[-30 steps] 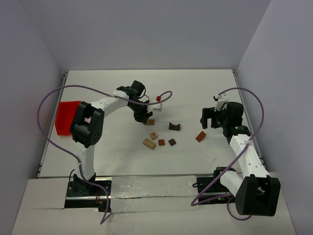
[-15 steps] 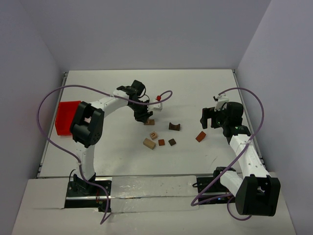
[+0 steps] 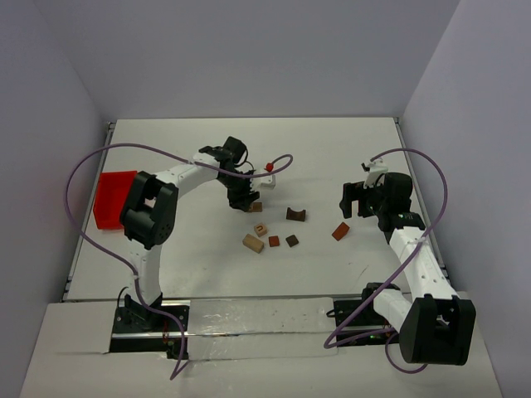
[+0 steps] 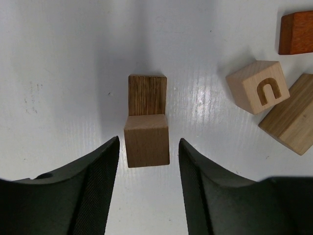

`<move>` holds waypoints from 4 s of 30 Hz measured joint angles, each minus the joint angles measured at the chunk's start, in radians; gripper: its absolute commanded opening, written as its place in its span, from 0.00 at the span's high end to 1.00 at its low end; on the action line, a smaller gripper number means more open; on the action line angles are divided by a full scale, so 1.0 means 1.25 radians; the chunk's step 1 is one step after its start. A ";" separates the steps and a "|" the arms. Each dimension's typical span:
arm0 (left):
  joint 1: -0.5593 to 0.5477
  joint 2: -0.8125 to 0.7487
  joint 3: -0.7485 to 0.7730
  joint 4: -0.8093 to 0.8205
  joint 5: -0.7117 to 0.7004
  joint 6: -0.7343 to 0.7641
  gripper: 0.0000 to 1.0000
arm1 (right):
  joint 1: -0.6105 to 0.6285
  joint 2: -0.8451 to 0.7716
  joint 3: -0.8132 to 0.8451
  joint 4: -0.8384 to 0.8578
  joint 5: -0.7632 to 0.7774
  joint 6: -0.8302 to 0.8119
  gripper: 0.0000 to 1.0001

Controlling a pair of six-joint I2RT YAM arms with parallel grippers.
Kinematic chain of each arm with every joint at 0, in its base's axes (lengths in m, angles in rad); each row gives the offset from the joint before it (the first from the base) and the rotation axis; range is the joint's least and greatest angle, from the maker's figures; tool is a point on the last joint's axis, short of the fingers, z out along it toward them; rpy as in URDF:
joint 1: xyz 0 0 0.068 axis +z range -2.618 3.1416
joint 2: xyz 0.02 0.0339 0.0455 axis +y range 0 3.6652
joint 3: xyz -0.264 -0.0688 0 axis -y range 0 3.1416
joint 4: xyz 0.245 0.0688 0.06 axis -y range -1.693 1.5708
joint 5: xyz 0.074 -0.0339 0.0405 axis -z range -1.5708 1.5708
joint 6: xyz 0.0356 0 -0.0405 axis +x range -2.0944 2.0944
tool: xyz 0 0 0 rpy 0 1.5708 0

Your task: Build the wood block tower

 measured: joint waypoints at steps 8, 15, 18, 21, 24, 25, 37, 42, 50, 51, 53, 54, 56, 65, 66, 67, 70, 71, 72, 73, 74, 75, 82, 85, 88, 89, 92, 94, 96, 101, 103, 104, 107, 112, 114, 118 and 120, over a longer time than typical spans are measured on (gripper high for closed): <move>0.000 -0.002 0.000 -0.003 0.000 0.001 0.01 | 0.000 0.002 0.000 0.000 -0.001 0.000 0.00; 0.010 -0.099 0.000 -0.042 0.023 -0.002 0.01 | 0.000 -0.011 0.000 -0.003 -0.039 -0.006 0.00; 0.038 -0.187 -0.001 -0.059 0.050 -0.010 0.01 | 0.005 -0.034 0.000 -0.004 -0.082 -0.026 0.01; 0.087 -0.288 -0.013 -0.065 0.078 -0.022 0.01 | 0.028 -0.041 0.011 -0.015 -0.134 -0.067 0.04; 0.141 -0.376 -0.046 -0.071 0.115 -0.031 0.01 | 0.074 -0.009 0.057 -0.040 -0.189 -0.129 0.03; 0.156 -0.395 -0.057 -0.077 0.127 -0.034 0.01 | 0.093 0.006 0.075 -0.044 -0.209 -0.151 0.01; 0.238 -0.436 -0.210 -0.141 0.268 -0.040 0.01 | 0.372 0.336 0.354 -0.267 -0.307 -0.667 0.13; 0.238 -0.453 -0.241 -0.131 0.292 -0.044 0.01 | 0.451 0.445 0.403 -0.289 -0.300 -0.784 0.24; 0.259 -0.457 -0.266 -0.125 0.318 -0.041 0.01 | 0.527 0.561 0.453 -0.314 -0.279 -0.891 0.43; 0.261 -0.456 -0.266 -0.124 0.319 -0.040 0.01 | 0.533 0.570 0.462 -0.320 -0.275 -0.902 0.43; 0.264 -0.455 -0.266 -0.121 0.323 -0.039 0.01 | 0.546 0.586 0.480 -0.333 -0.270 -0.927 0.43; 0.264 -0.454 -0.266 -0.120 0.324 -0.038 0.01 | 0.551 0.593 0.490 -0.342 -0.269 -0.939 0.43; 0.266 -0.449 -0.266 -0.119 0.327 -0.036 0.01 | 0.562 0.610 0.512 -0.355 -0.264 -0.961 0.42; 0.297 -0.444 -0.283 -0.095 0.339 -0.033 0.01 | 0.584 0.692 0.571 -0.396 -0.244 -0.990 0.37; 0.302 -0.443 -0.286 -0.093 0.341 -0.033 0.01 | 0.585 0.698 0.574 -0.400 -0.241 -0.990 0.37; 0.306 -0.442 -0.288 -0.092 0.344 -0.033 0.01 | 0.587 0.704 0.578 -0.405 -0.239 -0.990 0.36; 0.316 -0.435 -0.289 -0.088 0.353 -0.032 0.01 | 0.594 0.722 0.590 -0.411 -0.235 -0.988 0.32; 0.318 -0.433 -0.289 -0.087 0.356 -0.032 0.01 | 0.596 0.727 0.592 -0.411 -0.235 -0.988 0.31; 0.319 -0.430 -0.289 -0.085 0.358 -0.032 0.01 | 0.599 0.731 0.595 -0.411 -0.234 -0.987 0.30; 0.321 -0.429 -0.289 -0.083 0.360 -0.032 0.01 | 0.601 0.734 0.595 -0.411 -0.233 -0.987 0.30; 0.322 -0.428 -0.289 -0.082 0.362 -0.031 0.01 | 0.602 0.736 0.595 -0.411 -0.232 -0.987 0.30; 0.323 -0.427 -0.289 -0.082 0.363 -0.031 0.01 | 0.604 0.738 0.595 -0.411 -0.231 -0.987 0.30; 0.334 -0.422 -0.289 -0.075 0.371 -0.024 0.01 | 0.620 0.739 0.595 -0.408 -0.227 -0.980 0.35; 0.334 -0.418 -0.292 -0.071 0.372 -0.023 0.01 | 0.627 0.739 0.595 -0.402 -0.227 -0.973 0.36; 0.334 -0.418 -0.298 -0.071 0.372 -0.022 0.01 | 0.630 0.739 0.595 -0.397 -0.226 -0.964 0.37; 0.334 -0.418 -0.298 -0.070 0.372 -0.021 0.01 | 0.630 0.740 0.595 -0.395 -0.226 -0.962 0.37; 0.334 -0.418 -0.303 -0.067 0.373 -0.020 0.01 | 0.630 0.740 0.594 -0.389 -0.225 -0.959 0.38; 0.334 -0.418 -0.308 -0.065 0.373 -0.020 0.01 | 0.630 0.742 0.594 -0.386 -0.223 -0.956 0.40; 0.334 -0.418 -0.310 -0.064 0.373 -0.020 0.01 | 0.630 0.746 0.592 -0.381 -0.221 -0.952 0.41; 0.334 -0.416 -0.310 -0.057 0.373 -0.021 0.01 | 0.630 0.750 0.580 -0.370 -0.217 -0.940 0.41; 0.334 -0.415 -0.310 -0.052 0.373 -0.021 0.01 | 0.631 0.750 0.574 -0.366 -0.214 -0.939 0.42; 0.334 -0.414 -0.310 -0.050 0.373 -0.021 0.01 | 0.632 0.750 0.570 -0.365 -0.212 -0.939 0.43; 0.334 -0.407 -0.310 -0.046 0.374 -0.021 0.01 | 0.633 0.750 0.562 -0.363 -0.206 -0.939 0.48; 0.334 -0.398 -0.310 -0.042 0.374 -0.021 0.01 | 0.634 0.750 0.560 -0.362 -0.202 -0.939 0.62; 0.334 -0.398 -0.310 -0.040 0.374 -0.021 0.01 | 0.635 0.750 0.560 -0.362 -0.202 -0.934 0.68; 0.334 -0.398 -0.314 -0.030 0.374 -0.025 0.01 | 0.634 0.750 0.560 -0.361 -0.202 -0.909 0.72; 0.334 -0.398 -0.320 -0.026 0.374 -0.027 0.01 | 0.629 0.749 0.560 -0.358 -0.207 -0.884 0.74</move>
